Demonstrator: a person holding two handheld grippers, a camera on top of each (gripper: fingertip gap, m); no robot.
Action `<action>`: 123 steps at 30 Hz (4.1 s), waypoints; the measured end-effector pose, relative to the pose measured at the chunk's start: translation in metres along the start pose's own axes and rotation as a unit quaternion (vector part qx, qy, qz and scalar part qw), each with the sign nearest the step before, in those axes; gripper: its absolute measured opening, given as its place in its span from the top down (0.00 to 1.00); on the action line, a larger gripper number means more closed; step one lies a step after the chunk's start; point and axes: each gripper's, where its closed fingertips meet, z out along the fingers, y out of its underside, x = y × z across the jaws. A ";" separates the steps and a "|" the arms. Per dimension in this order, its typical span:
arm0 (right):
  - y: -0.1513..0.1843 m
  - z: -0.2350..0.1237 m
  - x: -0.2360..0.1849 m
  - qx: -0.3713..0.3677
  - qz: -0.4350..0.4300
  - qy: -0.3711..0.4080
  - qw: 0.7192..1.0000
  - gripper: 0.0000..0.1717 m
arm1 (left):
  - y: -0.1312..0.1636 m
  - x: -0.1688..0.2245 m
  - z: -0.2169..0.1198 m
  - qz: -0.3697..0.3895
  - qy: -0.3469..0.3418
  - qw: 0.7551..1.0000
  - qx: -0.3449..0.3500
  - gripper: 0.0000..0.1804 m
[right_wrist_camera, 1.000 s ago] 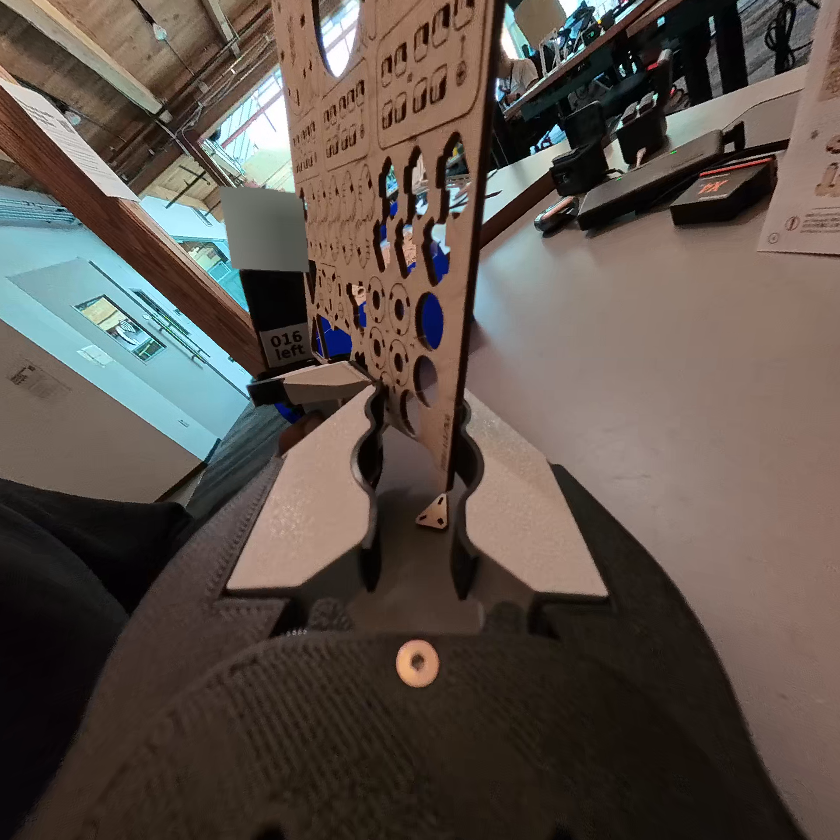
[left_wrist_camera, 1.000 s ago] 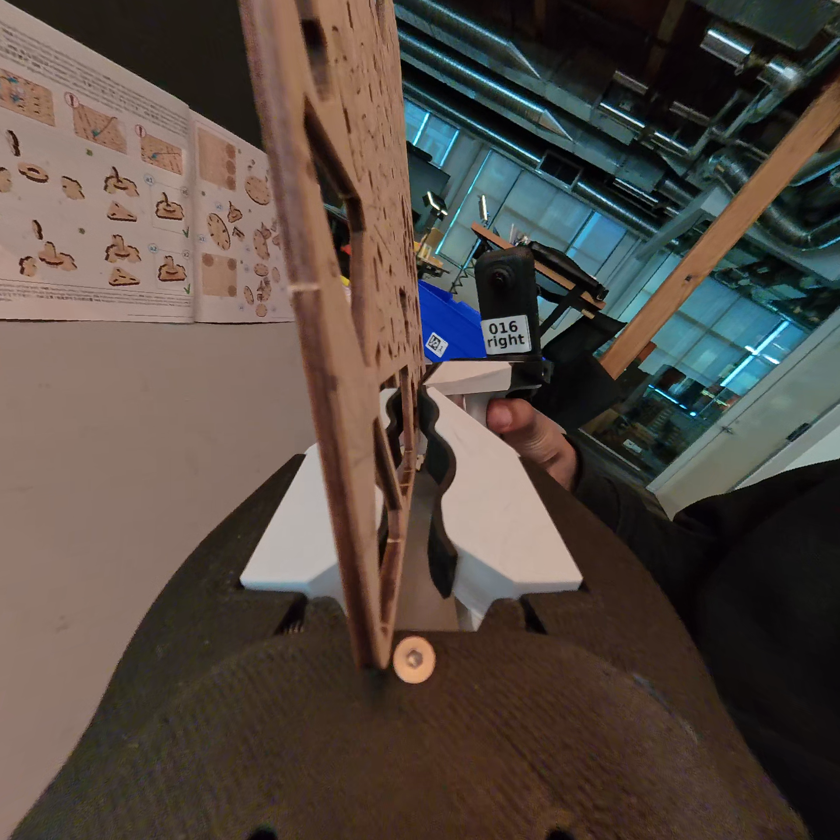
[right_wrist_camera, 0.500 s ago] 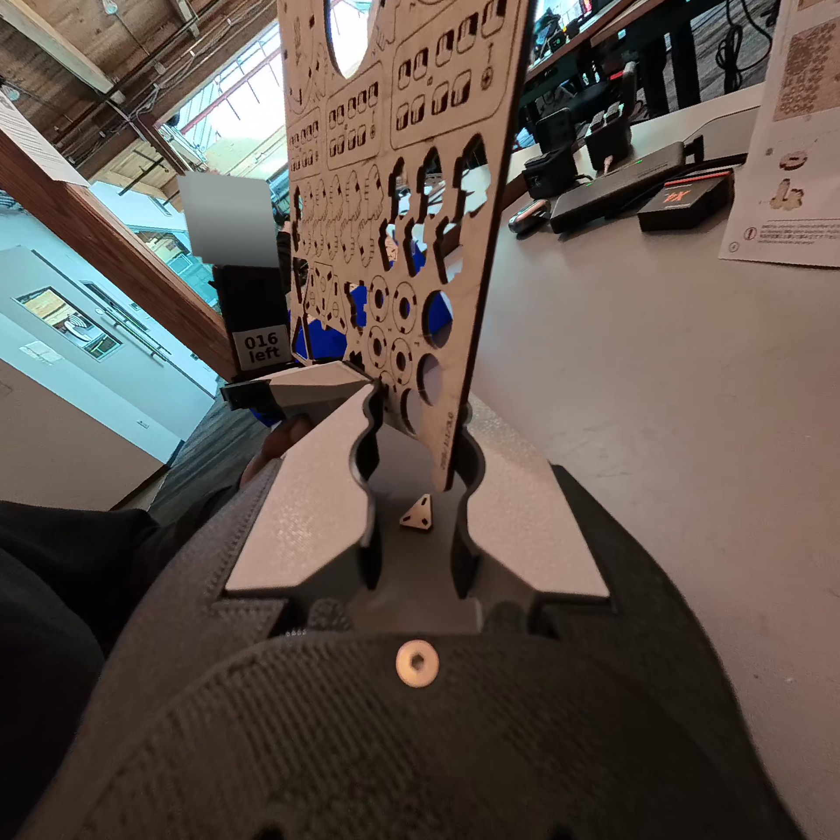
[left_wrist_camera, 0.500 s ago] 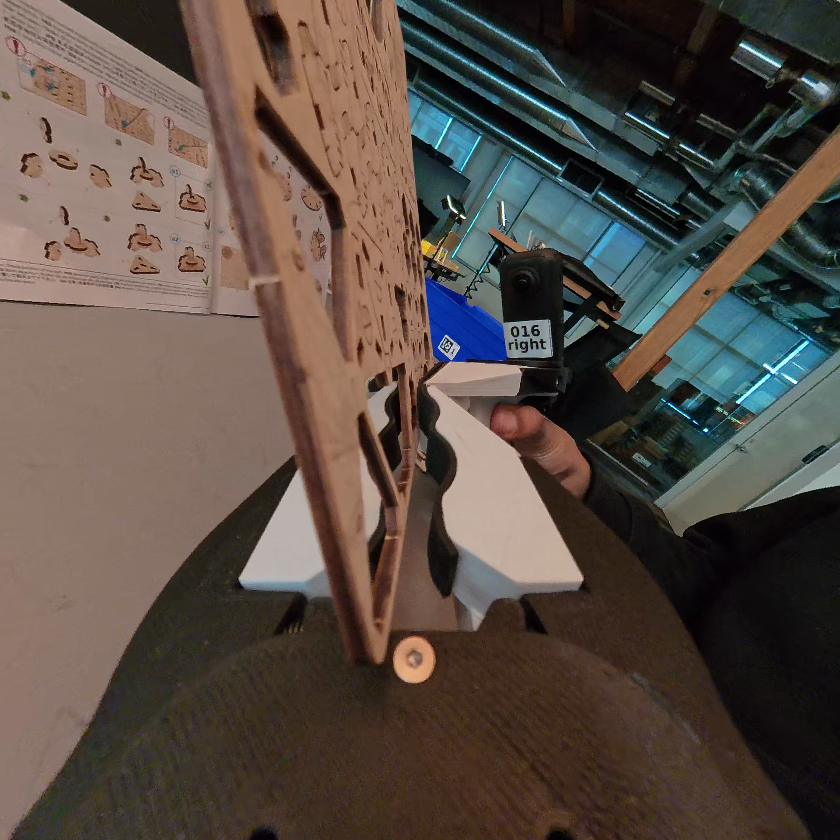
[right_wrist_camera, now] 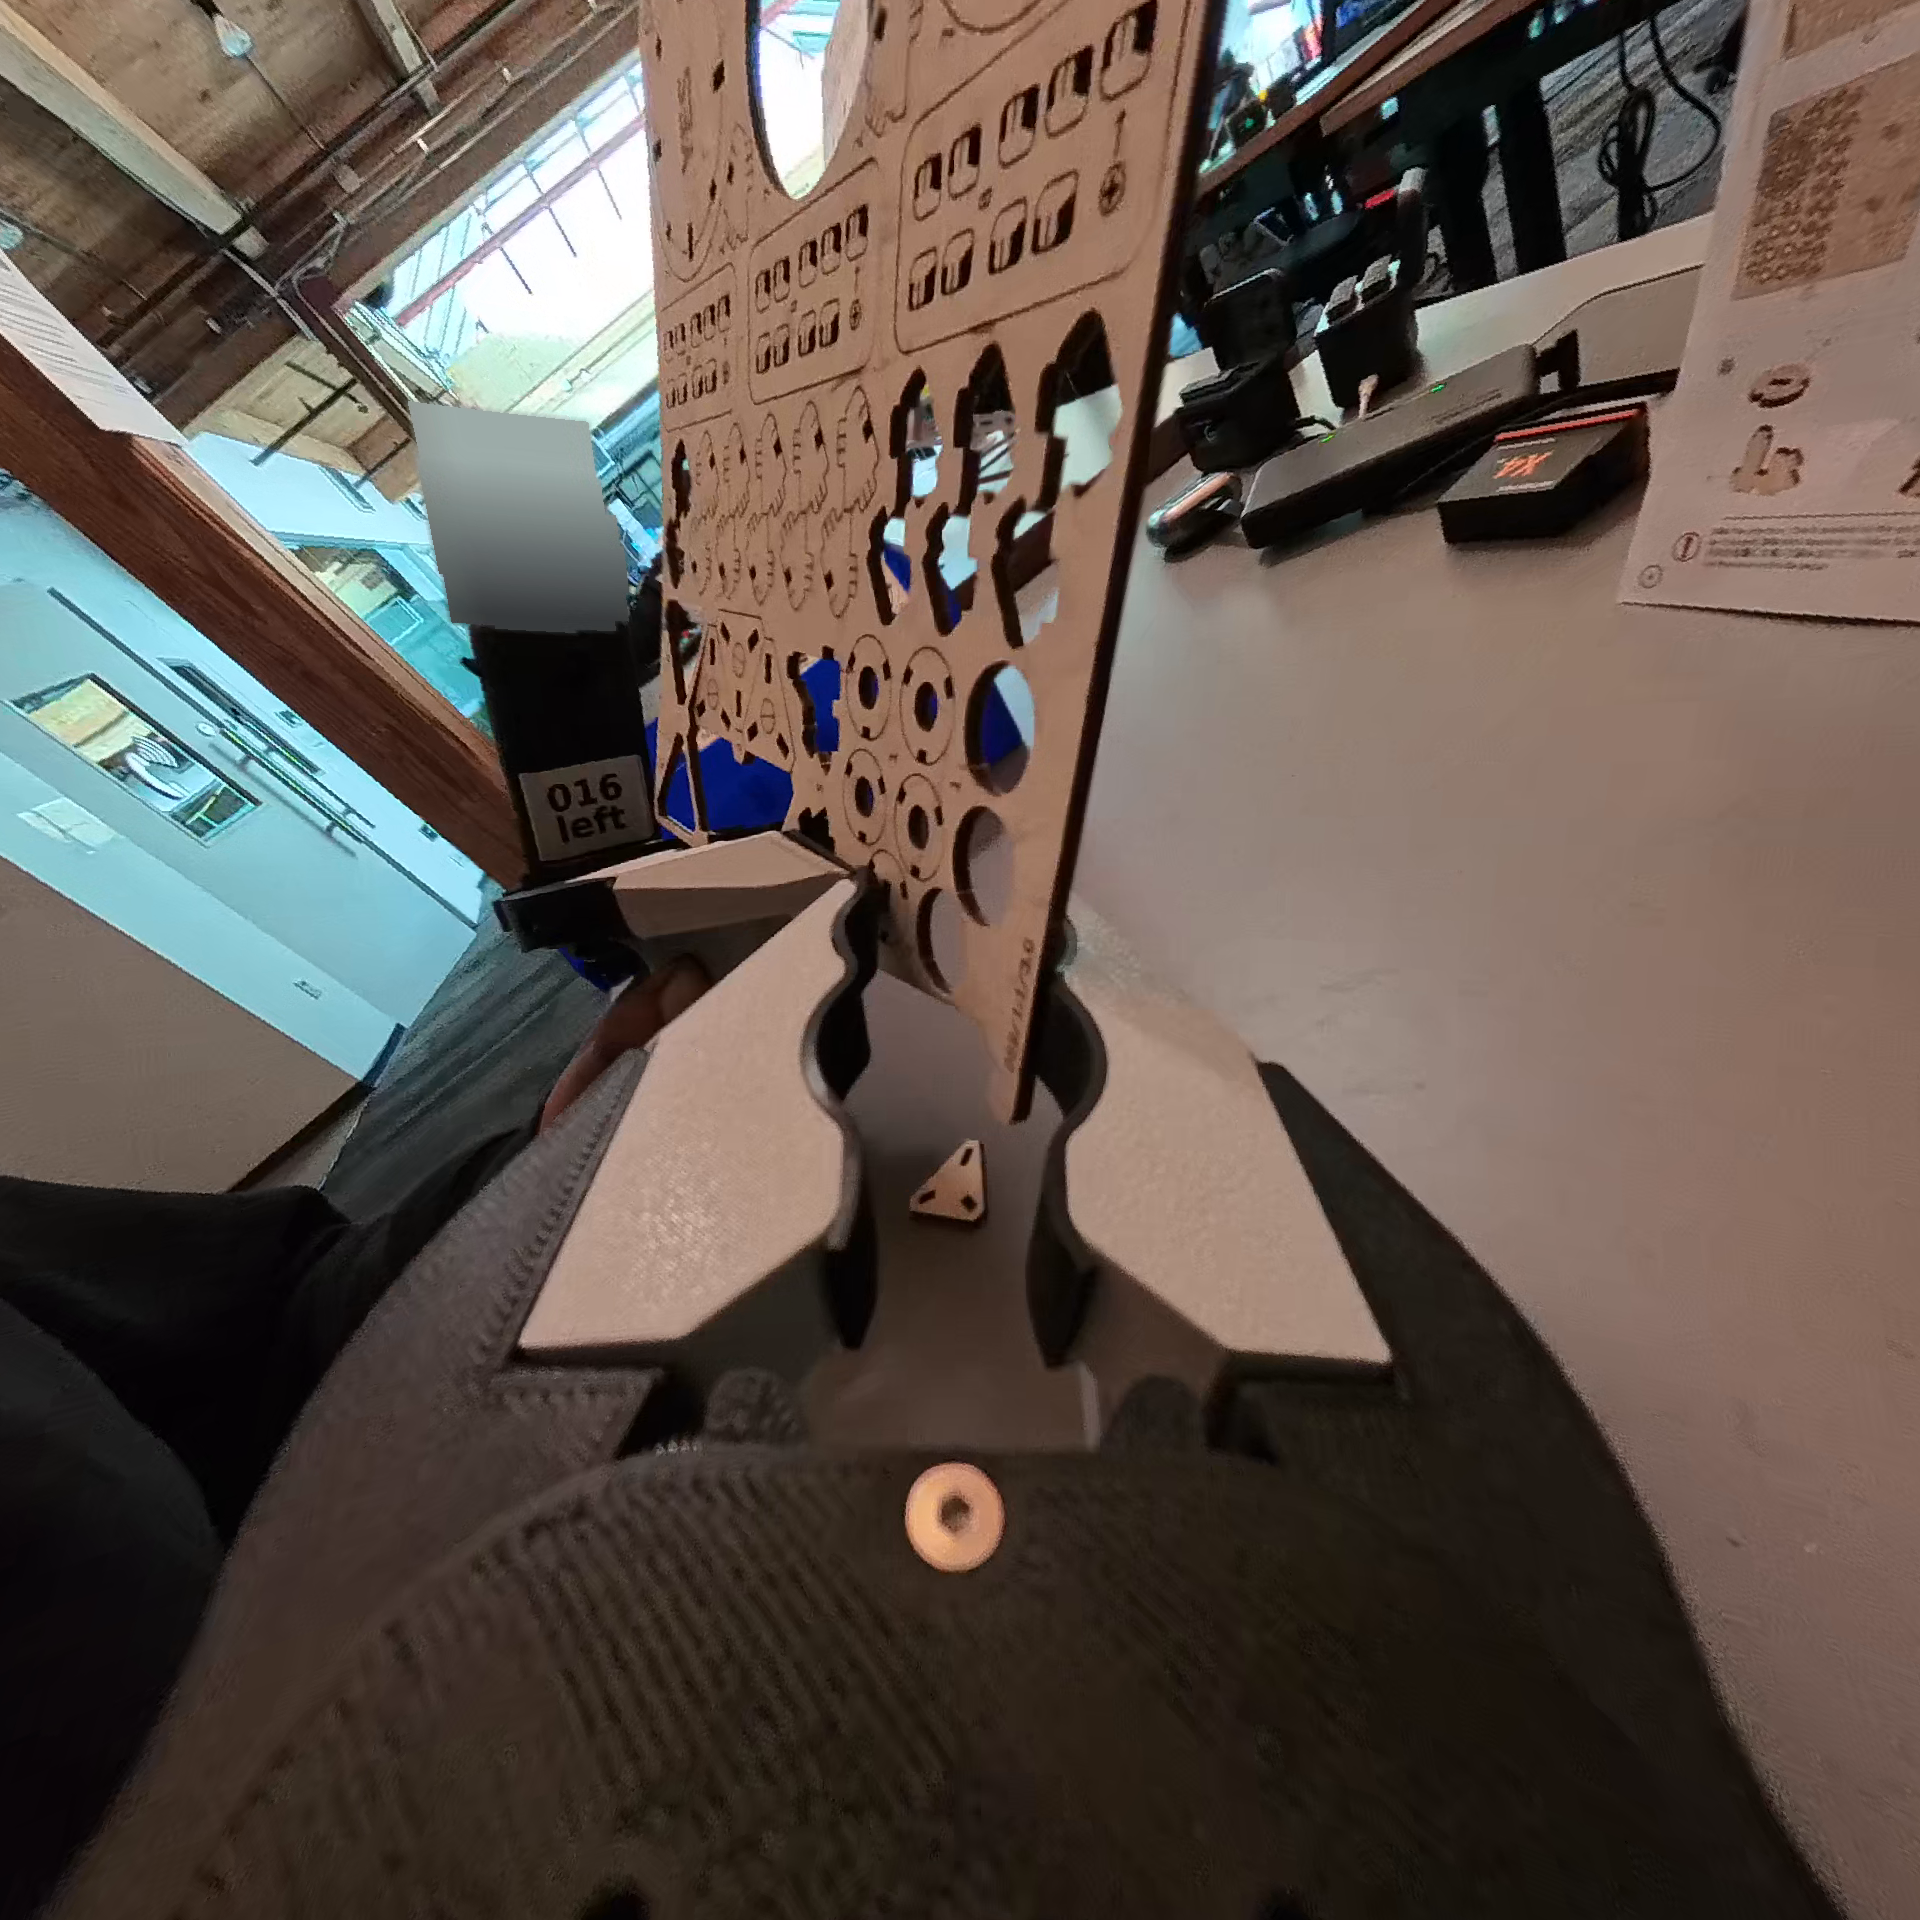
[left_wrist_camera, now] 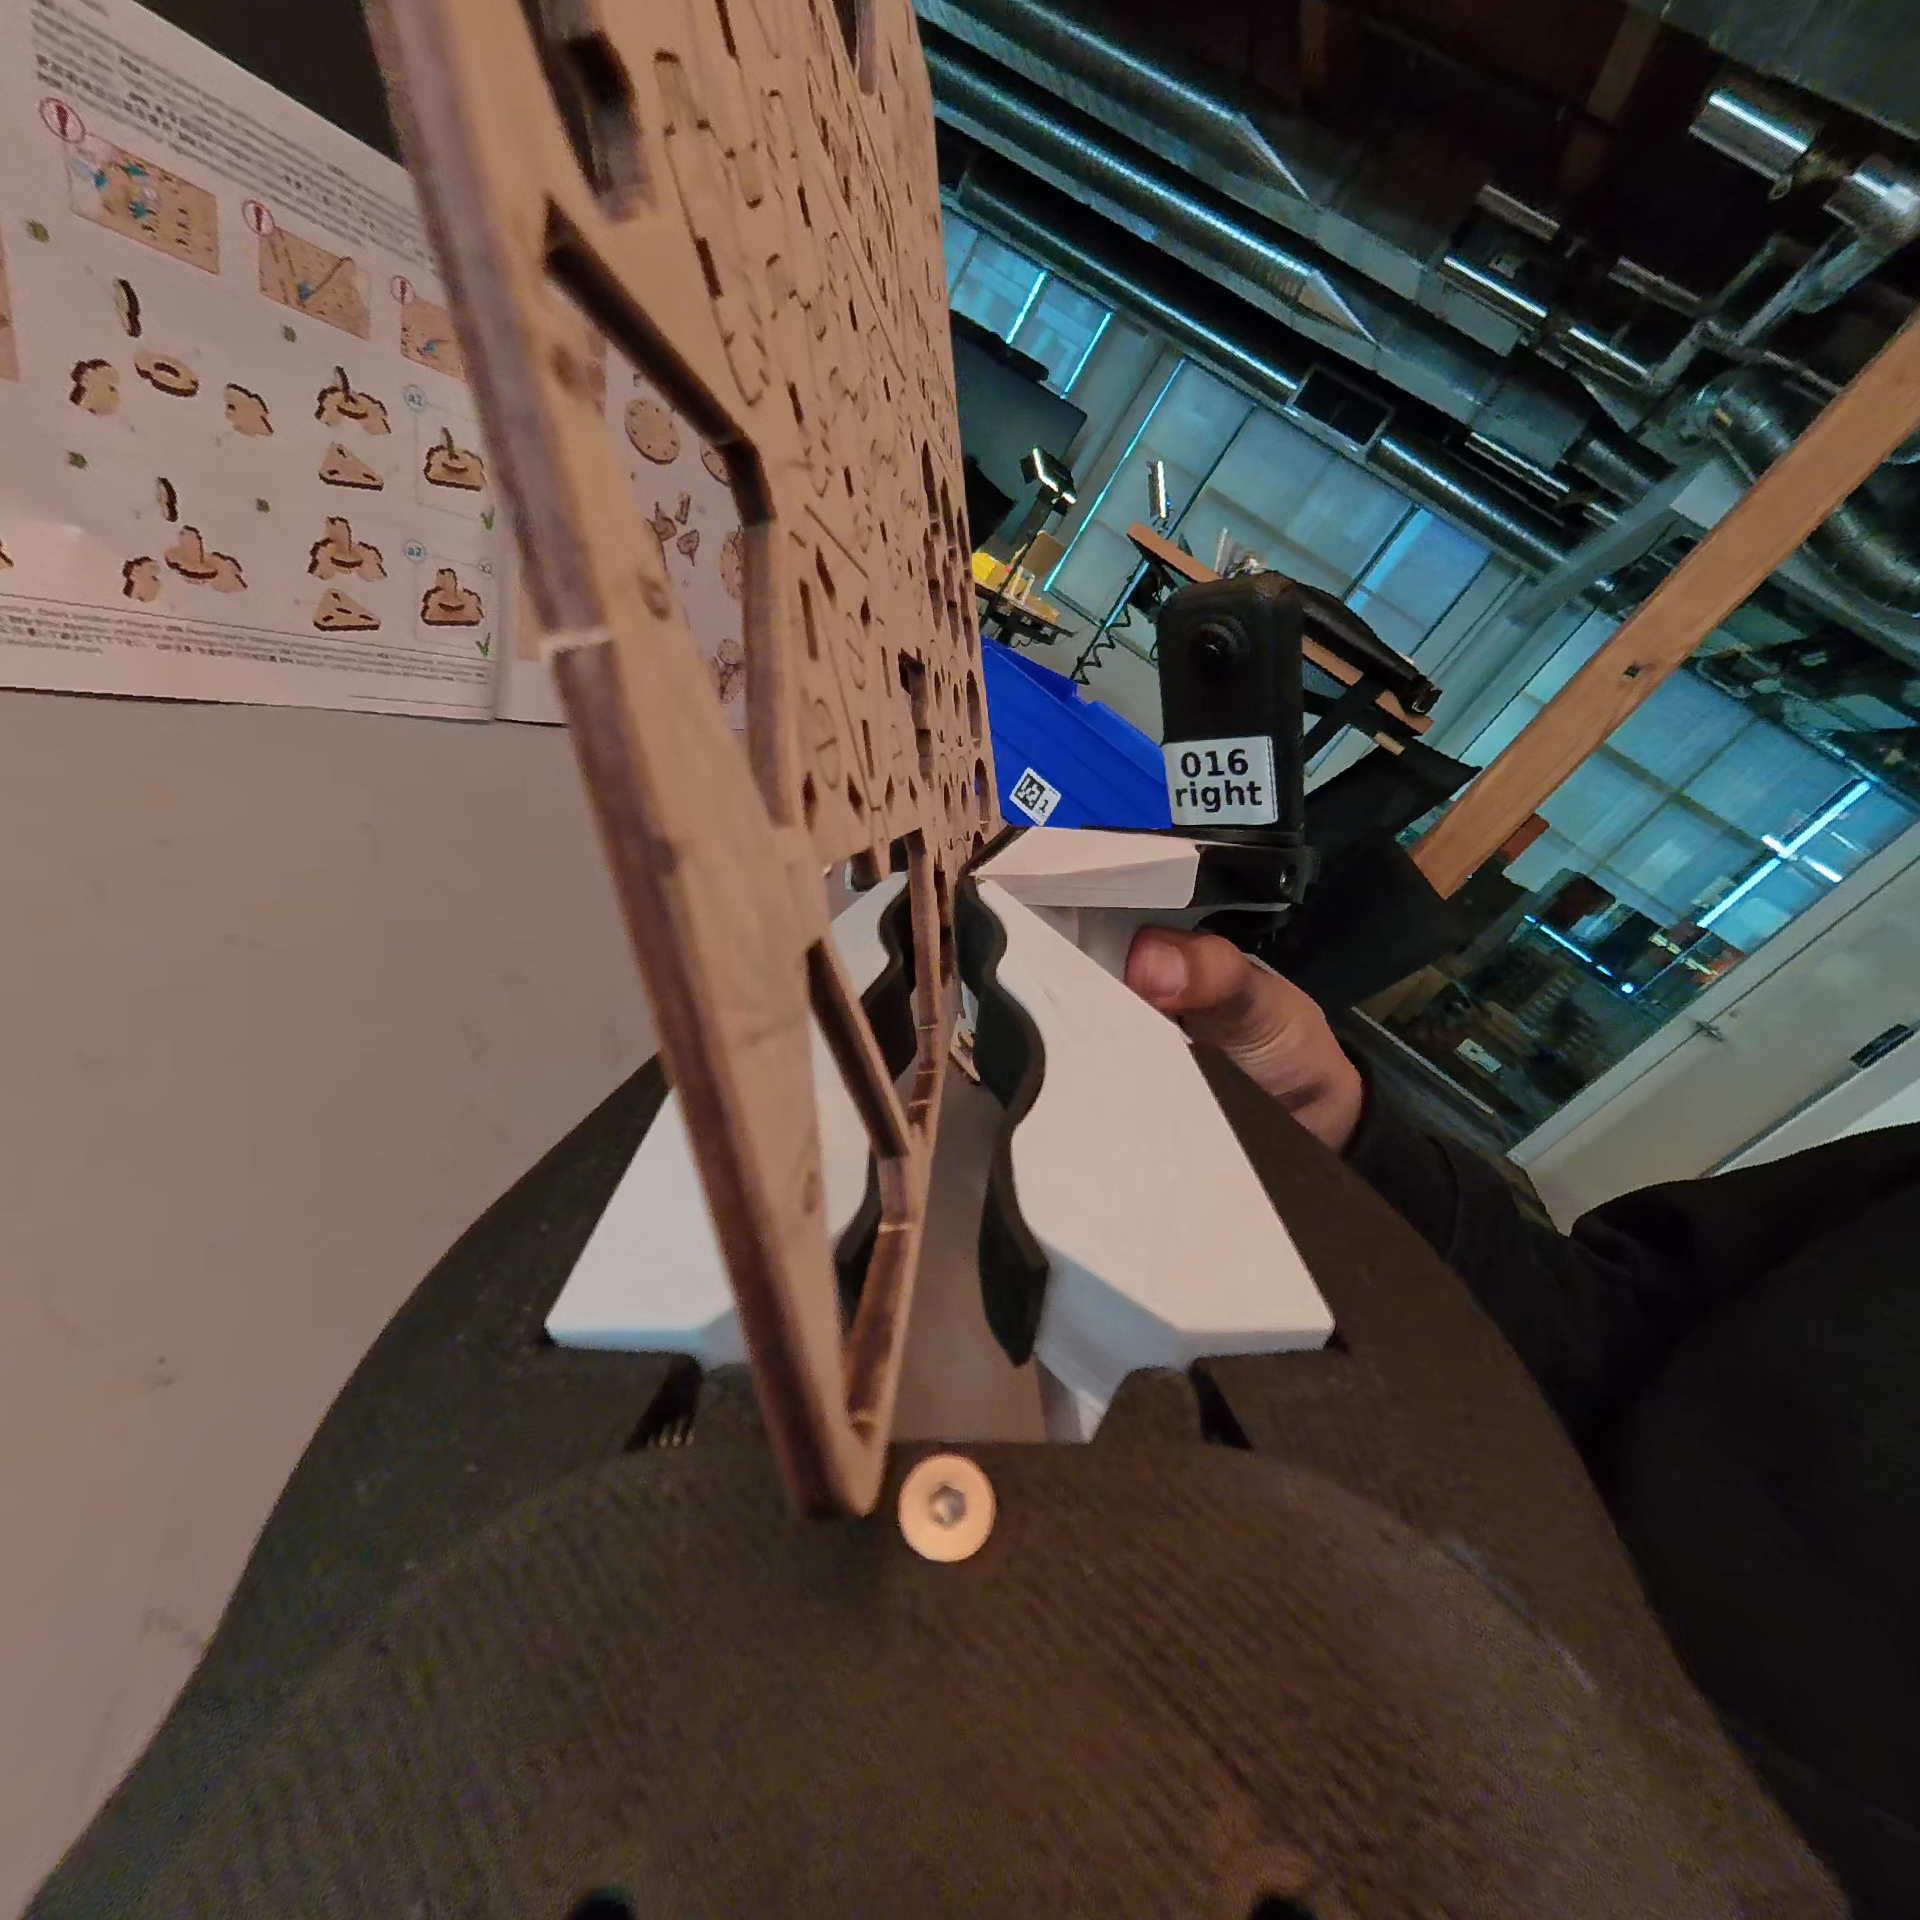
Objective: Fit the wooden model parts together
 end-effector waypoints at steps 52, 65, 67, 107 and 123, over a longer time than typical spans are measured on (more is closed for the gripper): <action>-0.029 -0.019 0.005 0.065 -0.252 0.172 0.950 1.00 | -0.012 -0.024 -0.014 -0.042 -0.039 0.997 0.041 1.00; 0.011 0.026 -0.003 -0.066 -0.318 0.195 0.925 1.00 | -0.010 -0.020 -0.012 0.003 -0.062 0.998 0.028 0.98; -0.007 0.018 -0.014 -0.015 -0.332 0.197 0.922 1.00 | -0.018 -0.009 -0.013 0.001 -0.028 0.999 0.047 0.98; 0.004 0.026 -0.003 -0.146 -0.795 0.284 0.516 0.96 | -0.009 -0.019 -0.012 -0.105 -0.006 0.993 0.056 0.98; 0.014 0.012 -0.012 -0.187 -0.755 0.187 0.600 0.95 | -0.002 -0.007 -0.007 -0.063 -0.004 0.997 0.034 0.97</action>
